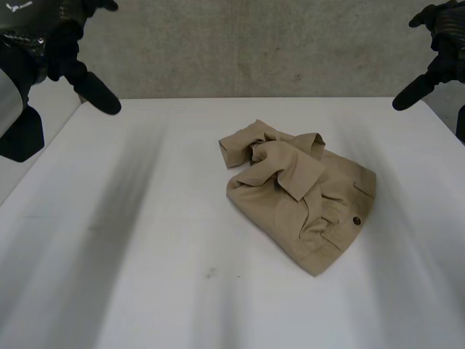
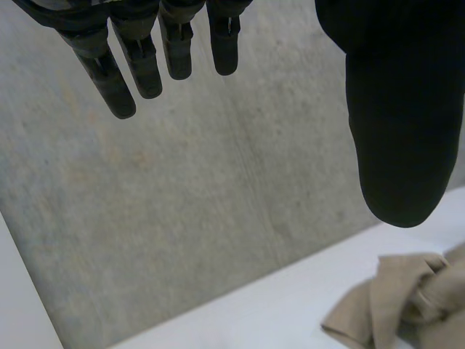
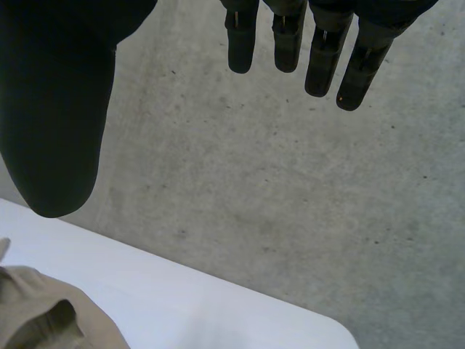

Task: Fold the shorts.

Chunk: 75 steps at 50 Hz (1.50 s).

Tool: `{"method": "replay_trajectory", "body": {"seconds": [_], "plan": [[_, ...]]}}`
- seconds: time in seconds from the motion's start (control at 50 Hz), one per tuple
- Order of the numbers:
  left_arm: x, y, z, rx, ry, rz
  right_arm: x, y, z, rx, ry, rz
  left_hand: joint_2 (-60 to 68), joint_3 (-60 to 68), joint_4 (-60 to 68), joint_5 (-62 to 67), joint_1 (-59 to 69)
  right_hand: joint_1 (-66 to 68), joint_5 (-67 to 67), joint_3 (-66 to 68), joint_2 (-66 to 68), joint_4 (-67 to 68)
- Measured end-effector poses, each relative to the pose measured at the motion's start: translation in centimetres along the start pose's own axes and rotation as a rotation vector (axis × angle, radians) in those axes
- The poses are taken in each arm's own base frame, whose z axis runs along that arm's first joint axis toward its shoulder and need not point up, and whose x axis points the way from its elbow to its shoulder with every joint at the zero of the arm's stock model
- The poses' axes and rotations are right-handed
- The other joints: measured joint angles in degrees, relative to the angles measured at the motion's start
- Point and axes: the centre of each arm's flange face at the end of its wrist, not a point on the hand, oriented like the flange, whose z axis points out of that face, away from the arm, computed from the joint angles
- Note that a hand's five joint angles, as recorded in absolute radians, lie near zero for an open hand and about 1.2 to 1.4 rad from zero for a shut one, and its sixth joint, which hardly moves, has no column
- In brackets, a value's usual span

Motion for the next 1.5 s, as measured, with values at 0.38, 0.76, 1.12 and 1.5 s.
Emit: {"method": "replay_trajectory", "body": {"seconds": [0.38, 0.76, 1.12, 1.5], "plan": [[0.2, 1.9, 0.3, -0.069, 0.01, 0.006, -1.0, 1.3, -0.5, -0.033, -0.053, -0.152, -0.1, 0.0, 0.0, 0.0, 0.0, 0.0, 0.0, 0.0, 0.0, 0.0], [1.6, 3.0, 2.4, 0.068, 0.076, -0.002, -1.5, 3.7, -0.3, -0.136, -0.099, -0.336, -0.1, 0.0, 0.0, 0.0, 0.0, 0.0, 0.0, 0.0, 0.0, 0.0], [12.5, 12.8, 8.2, -0.018, 0.467, 0.153, -3.5, 13.9, -5.9, -0.481, -0.177, 0.017, -0.1, 0.0, 0.0, 0.0, 0.0, 0.0, 0.0, 0.0, 0.0, 0.0], [18.8, 21.3, 11.4, -0.008, 0.568, 0.359, -6.4, 21.4, -7.6, -0.565, -0.186, 0.083, 10.2, 8.9, 9.3, 10.1, 10.0, 0.0, 0.0, 0.0, 0.0, 0.0]]}}
